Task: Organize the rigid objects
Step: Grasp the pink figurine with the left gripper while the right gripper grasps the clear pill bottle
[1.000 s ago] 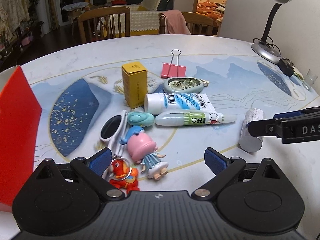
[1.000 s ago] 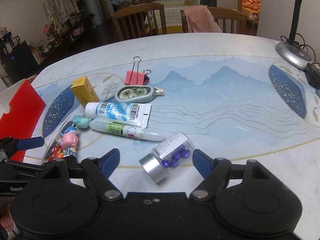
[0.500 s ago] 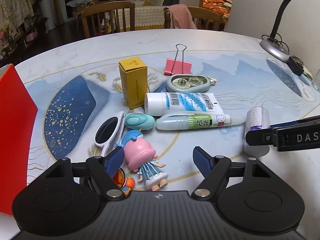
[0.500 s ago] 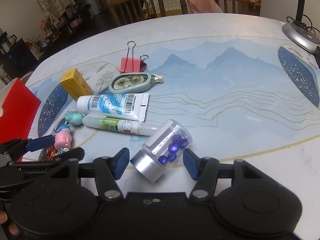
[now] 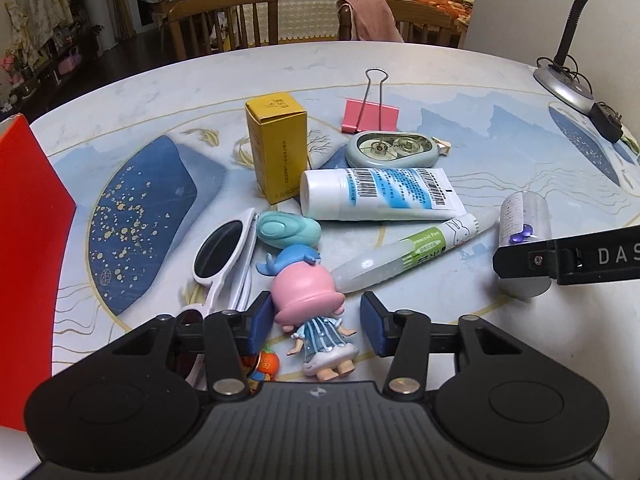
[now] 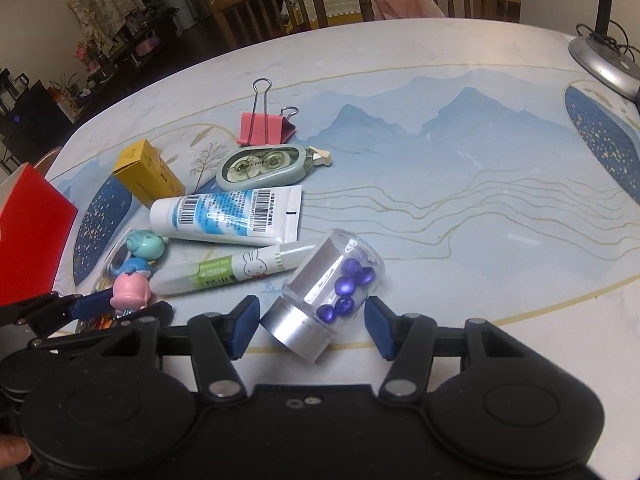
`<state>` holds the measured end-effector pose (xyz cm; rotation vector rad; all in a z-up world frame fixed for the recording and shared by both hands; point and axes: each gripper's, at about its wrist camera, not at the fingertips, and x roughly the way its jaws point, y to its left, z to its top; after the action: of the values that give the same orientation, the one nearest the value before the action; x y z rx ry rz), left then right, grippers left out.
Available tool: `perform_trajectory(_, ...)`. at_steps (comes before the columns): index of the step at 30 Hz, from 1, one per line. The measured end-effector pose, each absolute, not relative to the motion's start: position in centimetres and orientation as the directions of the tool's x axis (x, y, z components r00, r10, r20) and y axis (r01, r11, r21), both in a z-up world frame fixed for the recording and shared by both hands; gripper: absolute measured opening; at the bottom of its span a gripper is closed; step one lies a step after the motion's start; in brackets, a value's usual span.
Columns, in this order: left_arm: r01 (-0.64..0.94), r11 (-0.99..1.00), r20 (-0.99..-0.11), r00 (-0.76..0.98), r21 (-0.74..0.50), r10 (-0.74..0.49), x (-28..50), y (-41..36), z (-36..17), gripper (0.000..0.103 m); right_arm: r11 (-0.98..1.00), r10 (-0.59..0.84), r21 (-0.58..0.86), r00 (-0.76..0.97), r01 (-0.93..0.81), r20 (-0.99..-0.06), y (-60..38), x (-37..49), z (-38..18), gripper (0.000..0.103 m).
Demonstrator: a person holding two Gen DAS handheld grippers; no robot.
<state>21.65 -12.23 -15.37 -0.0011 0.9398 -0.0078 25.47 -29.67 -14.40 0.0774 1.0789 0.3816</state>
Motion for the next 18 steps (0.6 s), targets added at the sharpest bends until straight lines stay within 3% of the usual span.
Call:
perform_trajectory(3,-0.006,1.000,-0.807,0.590,-0.010,-0.005,21.6,-11.9,-15.3,0.037,0.934,0.339,0.250,0.415,-0.255,-0.844,-29.5,25.5,-14.5,0.055)
perform_trajectory(18,0.016,0.995,-0.808,0.583,-0.097,-0.088,20.0,-11.4,-14.2,0.037,0.919,0.381,0.281,0.441,-0.276,-0.812,-30.6,23.4,-12.6,0.048)
